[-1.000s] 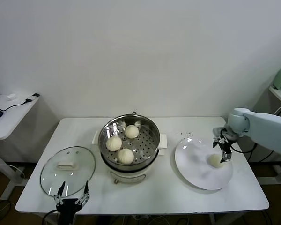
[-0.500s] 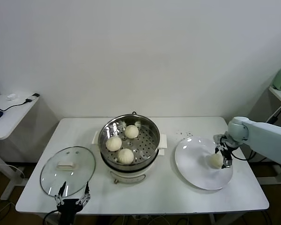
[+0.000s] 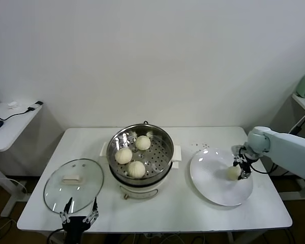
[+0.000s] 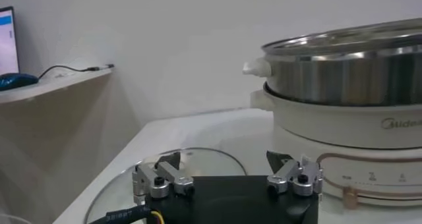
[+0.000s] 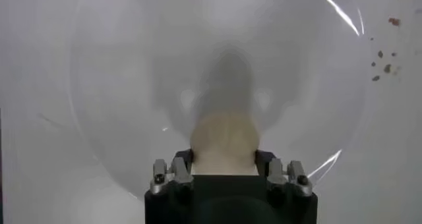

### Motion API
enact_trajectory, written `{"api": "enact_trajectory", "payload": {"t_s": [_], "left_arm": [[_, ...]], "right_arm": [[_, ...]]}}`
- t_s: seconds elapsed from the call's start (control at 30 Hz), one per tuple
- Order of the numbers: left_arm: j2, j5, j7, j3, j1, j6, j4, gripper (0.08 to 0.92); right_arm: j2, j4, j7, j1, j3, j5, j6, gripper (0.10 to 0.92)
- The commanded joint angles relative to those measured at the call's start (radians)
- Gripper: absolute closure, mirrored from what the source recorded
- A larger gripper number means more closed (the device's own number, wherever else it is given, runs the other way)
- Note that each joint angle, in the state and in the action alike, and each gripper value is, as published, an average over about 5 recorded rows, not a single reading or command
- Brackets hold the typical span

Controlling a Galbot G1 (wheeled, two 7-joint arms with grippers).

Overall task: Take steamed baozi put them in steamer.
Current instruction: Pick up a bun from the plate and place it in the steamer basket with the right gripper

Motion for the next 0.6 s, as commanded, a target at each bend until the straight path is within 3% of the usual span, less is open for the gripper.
{"api": "enact_trajectory", "payload": {"t_s": [0.03,0.37,0.6], "left_arm": [[0.000,0.001,0.000,0.002,0.002,0.000,-0.004,0.177],[0.011,-0.002,0.003,0.003,-0.001,0.003,-0.020,0.177],[0.013,-0.006,0.002,0.009,-0.005,0.004,-0.033,0.177]], "right_arm": [[-0.007,0.103,-0.010,0.250,-0.155,0.160,-0.004,0.397],[0.214,0.341,0.000,0.851,-0.480,0.665,-0.063,0.397],[0.407,0.427,0.070,0.898,-0.413,0.863,-0.147,0.397]]}}
